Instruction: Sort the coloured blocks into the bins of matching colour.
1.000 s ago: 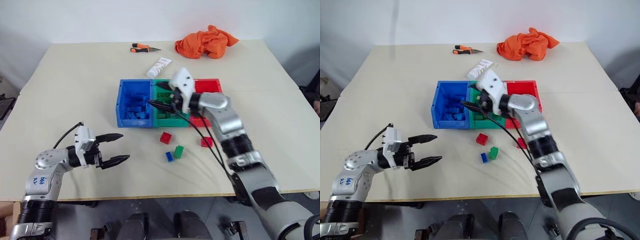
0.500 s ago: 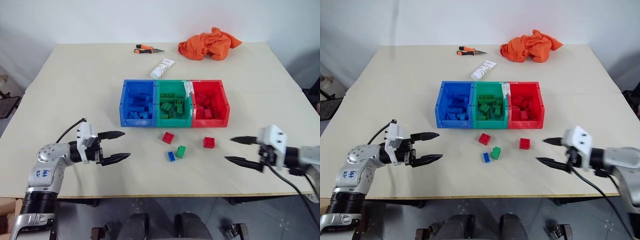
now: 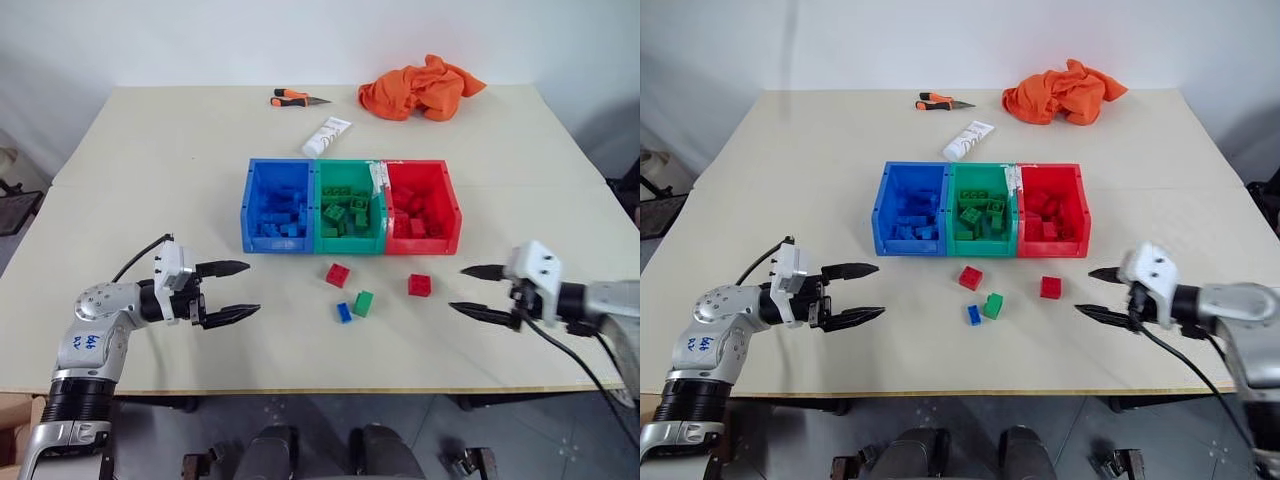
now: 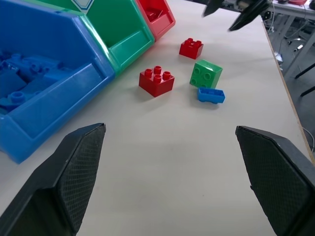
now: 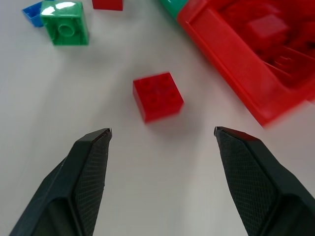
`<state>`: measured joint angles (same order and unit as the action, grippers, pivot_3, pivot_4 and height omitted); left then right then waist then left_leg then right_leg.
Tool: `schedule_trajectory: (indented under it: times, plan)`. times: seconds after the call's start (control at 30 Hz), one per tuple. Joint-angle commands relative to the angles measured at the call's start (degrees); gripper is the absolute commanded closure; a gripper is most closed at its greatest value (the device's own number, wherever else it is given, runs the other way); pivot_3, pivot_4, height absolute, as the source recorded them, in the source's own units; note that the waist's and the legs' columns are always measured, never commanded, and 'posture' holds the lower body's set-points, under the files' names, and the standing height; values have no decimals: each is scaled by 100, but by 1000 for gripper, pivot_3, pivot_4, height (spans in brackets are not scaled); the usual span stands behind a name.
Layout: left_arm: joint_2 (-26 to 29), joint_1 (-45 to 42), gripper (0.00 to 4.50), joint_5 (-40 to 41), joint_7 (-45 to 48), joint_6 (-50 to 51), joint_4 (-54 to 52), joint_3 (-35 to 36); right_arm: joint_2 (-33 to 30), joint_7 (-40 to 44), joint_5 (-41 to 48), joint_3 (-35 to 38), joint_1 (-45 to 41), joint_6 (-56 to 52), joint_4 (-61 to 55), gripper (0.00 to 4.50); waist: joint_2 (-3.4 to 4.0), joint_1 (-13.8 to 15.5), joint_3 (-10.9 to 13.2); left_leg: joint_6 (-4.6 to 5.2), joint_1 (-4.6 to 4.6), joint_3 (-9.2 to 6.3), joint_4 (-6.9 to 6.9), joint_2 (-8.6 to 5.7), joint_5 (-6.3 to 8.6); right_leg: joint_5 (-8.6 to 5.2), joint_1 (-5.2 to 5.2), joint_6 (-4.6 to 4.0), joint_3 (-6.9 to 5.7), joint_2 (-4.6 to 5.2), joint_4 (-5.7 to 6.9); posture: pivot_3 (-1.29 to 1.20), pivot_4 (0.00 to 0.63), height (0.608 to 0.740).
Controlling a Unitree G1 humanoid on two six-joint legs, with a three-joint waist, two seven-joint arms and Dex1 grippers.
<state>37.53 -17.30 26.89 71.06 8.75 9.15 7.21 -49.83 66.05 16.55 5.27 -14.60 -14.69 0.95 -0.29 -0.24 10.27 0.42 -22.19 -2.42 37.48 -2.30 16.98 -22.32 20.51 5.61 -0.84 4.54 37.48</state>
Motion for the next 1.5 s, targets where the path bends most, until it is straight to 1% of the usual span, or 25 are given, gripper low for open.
schedule_trajectory:
  times: [0.03,0.13,0.23,0.27,0.37,0.4,0.43,0.57,0.7,0.83,0.9,0.97,1.03,1.07,1.2,1.33,1.4,1.5]
  plan:
    - [48,68,0,78,-45,14,-289,90,261,26,-212,-381,-461,256,447,1014,0,4,0,0,-1,-2,0,0,0,0,1,0,-1,0,0,0,150,740]
    - [45,154,0,98,-121,44,-405,136,500,-26,-383,-639,-795,365,802,1014,0,11,0,0,-4,-4,2,-1,0,0,2,0,-4,1,-1,0,150,740]
    - [46,274,0,117,-201,85,-552,189,637,-3,-487,-797,-953,499,1024,1014,0,6,0,-1,-6,-6,2,-1,0,0,4,0,-5,1,0,0,150,740]
    - [48,309,0,124,-221,99,-591,203,650,-1,-485,-811,-959,470,1016,1391,0,9,0,-1,-6,-5,2,-1,1,0,4,0,-5,1,0,0,150,740]
    - [53,408,0,149,-284,136,-693,253,625,6,-417,-756,-889,424,856,2281,0,9,0,-1,-7,-6,1,-1,1,0,5,0,-5,1,0,0,150,740]
    - [56,441,0,149,-293,138,-710,262,588,-7,-391,-697,-856,413,792,2703,0,9,0,-1,-7,-7,1,0,1,0,5,0,-5,1,0,0,150,740]
    - [60,467,0,152,-300,140,-725,268,561,-19,-376,-654,-833,400,746,3027,0,9,0,-1,-7,-7,1,0,1,0,5,0,-5,1,0,0,150,740]
    - [37,439,0,157,-314,168,-721,252,445,-153,-228,-387,-833,173,248,3041,0,11,0,-1,-7,-7,1,0,1,0,6,0,-5,1,1,0,150,740]
    - [-2,300,0,123,-284,164,-614,176,574,-566,-92,-156,-1478,-113,97,3041,2,-32,1,-3,-7,-2,1,0,0,0,8,0,-2,0,2,0,150,740]
    - [-55,175,0,88,-255,138,-526,112,725,-872,-298,-286,-2513,-236,900,3041,1,-58,1,-9,-3,-4,0,1,-4,0,10,0,-3,-1,10,0,150,740]
    - [-76,146,0,75,-246,124,-502,88,821,-980,-481,-386,-2914,-46,1476,3041,1,-63,1,-8,-4,-8,-2,0,-3,0,9,0,-5,0,9,0,150,740]
    - [-86,134,0,71,-236,106,-491,72,886,-1019,-650,-498,-3185,119,1947,2322,1,-60,1,-6,-5,-7,-8,-1,-2,0,9,0,-5,1,10,0,150,740]
    - [-97,125,0,69,-235,96,-488,59,918,-973,-774,-587,-3325,342,2250,1724,1,-51,1,-4,-12,-8,-12,-1,-1,0,12,0,-8,1,14,0,150,740]
    - [-99,122,0,70,-234,92,-488,57,946,-985,-832,-615,-3393,468,2364,1354,1,-54,1,-4,-15,-8,-11,-1,-1,0,15,0,-8,1,15,0,150,740]
    - [-107,139,0,76,-216,74,-493,52,889,-872,-685,-515,-3255,491,1954,26,2,-75,1,-4,-27,-4,-12,-1,-1,0,29,0,-10,1,19,0,150,740]
    - [-104,130,0,80,-178,63,-467,34,621,-508,-299,-291,-2606,212,977,26,2,-55,1,-5,-24,-10,-6,1,-2,0,24,0,-13,0,26,0,150,740]
    - [-101,82,0,75,-141,49,-399,12,301,-150,45,-82,-1853,6,188,26,2,5,1,-4,-25,-14,-4,0,-1,0,18,0,-16,1,20,0,150,740]
    - [-85,16,0,69,-92,32,-299,-6,-167,235,475,396,-694,-265,-667,26,2,62,1,2,-25,-17,0,-1,3,0,9,0,-18,2,12,0,150,740]
